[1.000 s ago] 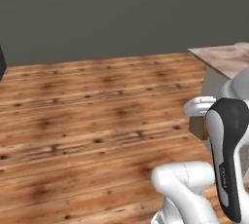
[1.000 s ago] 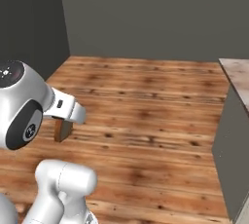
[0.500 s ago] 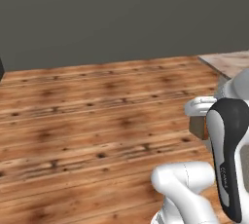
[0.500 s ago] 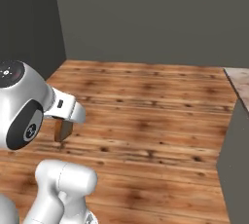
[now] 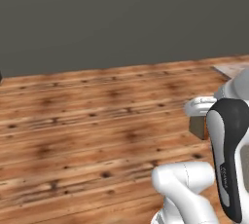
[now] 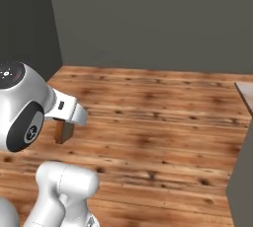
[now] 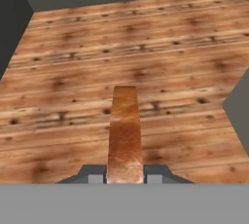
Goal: Start the toaster. Once the lever pops up, take the bread to the plate on the dining counter.
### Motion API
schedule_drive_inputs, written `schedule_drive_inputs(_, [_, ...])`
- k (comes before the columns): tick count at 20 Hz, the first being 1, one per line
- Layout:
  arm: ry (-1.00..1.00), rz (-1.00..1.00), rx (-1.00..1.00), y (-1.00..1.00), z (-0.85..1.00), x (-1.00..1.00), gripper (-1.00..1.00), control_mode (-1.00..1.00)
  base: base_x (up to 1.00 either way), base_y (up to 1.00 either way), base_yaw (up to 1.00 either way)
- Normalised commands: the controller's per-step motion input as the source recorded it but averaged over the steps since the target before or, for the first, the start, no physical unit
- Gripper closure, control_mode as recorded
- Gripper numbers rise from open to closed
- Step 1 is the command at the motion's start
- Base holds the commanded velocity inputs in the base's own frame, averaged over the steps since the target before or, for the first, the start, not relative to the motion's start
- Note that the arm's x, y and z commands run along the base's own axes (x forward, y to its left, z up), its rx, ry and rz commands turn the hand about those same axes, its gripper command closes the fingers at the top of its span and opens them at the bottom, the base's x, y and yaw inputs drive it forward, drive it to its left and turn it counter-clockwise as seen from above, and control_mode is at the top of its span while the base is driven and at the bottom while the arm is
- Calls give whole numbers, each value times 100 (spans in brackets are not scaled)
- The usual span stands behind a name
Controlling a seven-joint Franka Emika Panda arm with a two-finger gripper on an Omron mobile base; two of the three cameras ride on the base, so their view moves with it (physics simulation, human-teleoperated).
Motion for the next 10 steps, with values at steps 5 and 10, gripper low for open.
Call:
schedule_drive_inputs(5, [0,0,0,0,0,0,100,100,75,16,0])
schedule_drive_inputs(10, [0,0,0,0,0,0,100,100,63,22,0])
